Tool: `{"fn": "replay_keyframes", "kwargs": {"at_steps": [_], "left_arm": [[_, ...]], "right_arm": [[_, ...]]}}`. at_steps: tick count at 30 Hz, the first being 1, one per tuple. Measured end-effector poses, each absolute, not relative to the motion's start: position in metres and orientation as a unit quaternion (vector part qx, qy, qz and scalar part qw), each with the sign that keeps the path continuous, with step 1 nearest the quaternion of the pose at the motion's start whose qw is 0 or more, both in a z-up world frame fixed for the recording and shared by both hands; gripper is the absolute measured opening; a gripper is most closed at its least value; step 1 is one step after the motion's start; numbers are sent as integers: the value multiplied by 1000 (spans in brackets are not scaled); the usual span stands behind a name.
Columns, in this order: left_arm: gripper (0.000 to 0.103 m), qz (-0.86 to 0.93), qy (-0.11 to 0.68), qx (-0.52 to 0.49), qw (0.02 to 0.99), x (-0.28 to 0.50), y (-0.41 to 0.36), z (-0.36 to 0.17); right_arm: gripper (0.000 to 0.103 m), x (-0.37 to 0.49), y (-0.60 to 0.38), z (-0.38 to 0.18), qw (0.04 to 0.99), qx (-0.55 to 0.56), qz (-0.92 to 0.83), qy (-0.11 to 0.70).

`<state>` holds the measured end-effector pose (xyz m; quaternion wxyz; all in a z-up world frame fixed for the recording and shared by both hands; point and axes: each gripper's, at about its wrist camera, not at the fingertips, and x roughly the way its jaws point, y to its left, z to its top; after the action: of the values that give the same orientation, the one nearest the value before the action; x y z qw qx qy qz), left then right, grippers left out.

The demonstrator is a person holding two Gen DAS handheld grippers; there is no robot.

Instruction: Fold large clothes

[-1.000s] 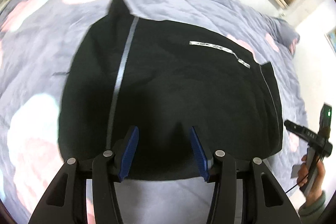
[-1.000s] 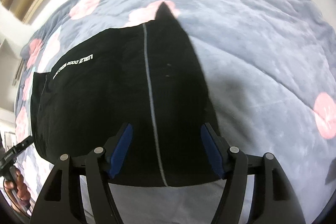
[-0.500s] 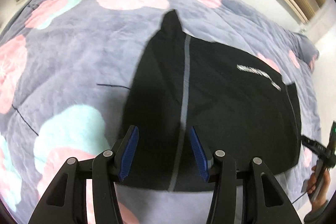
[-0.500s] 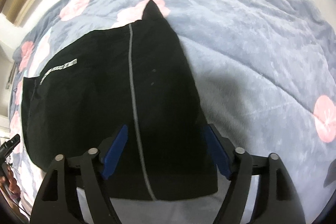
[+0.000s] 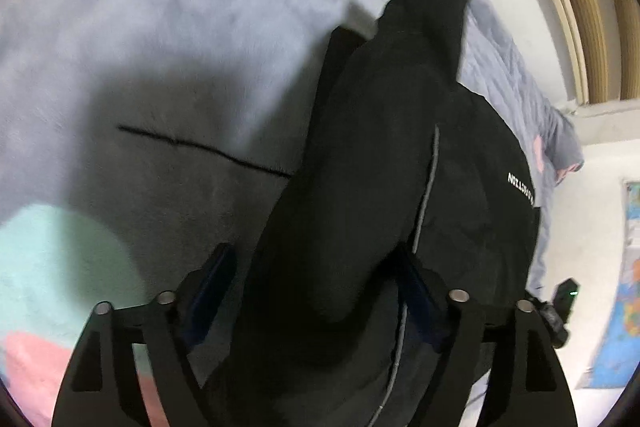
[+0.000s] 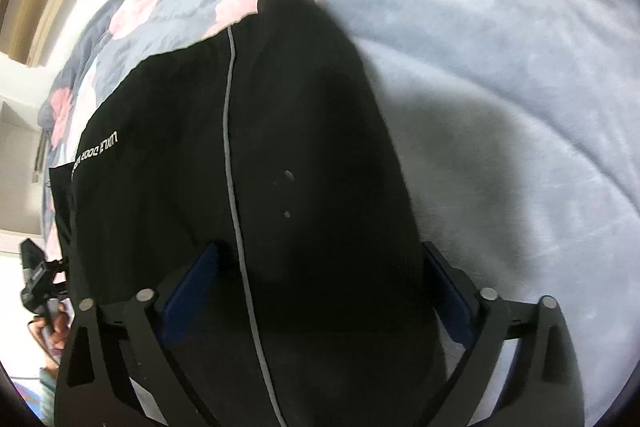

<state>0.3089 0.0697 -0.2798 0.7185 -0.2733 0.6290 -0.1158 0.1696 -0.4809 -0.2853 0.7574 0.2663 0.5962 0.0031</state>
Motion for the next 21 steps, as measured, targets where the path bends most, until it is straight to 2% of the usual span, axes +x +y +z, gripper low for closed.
{"fn": "replay_keyframes", "kwargs": {"at_steps": [5,8,11,15,19,21], "left_arm": [[83,-152,634,-319,688,312,76,-295],[83,-181,634,-338,671,314,77,-299],[83,-225,623,-381,645,314,76,-307],[83,-219,636,-369,641,322,64,-315],[85,-192,634,-410,627,328,62,-327],[82,-184,630,-392,645,325,57,-319]], "right_arm": [[103,180,-479,-311,718,324,71,612],[103,185,-470,-309,723,283,104,622],[103,186,-473,-315,720,288,126,618],[103,199,-485,-336,704,354,139,600],[103,207,-480,-335,715,351,130,591],[89,204,-478,-327,726,340,132,584]]}}
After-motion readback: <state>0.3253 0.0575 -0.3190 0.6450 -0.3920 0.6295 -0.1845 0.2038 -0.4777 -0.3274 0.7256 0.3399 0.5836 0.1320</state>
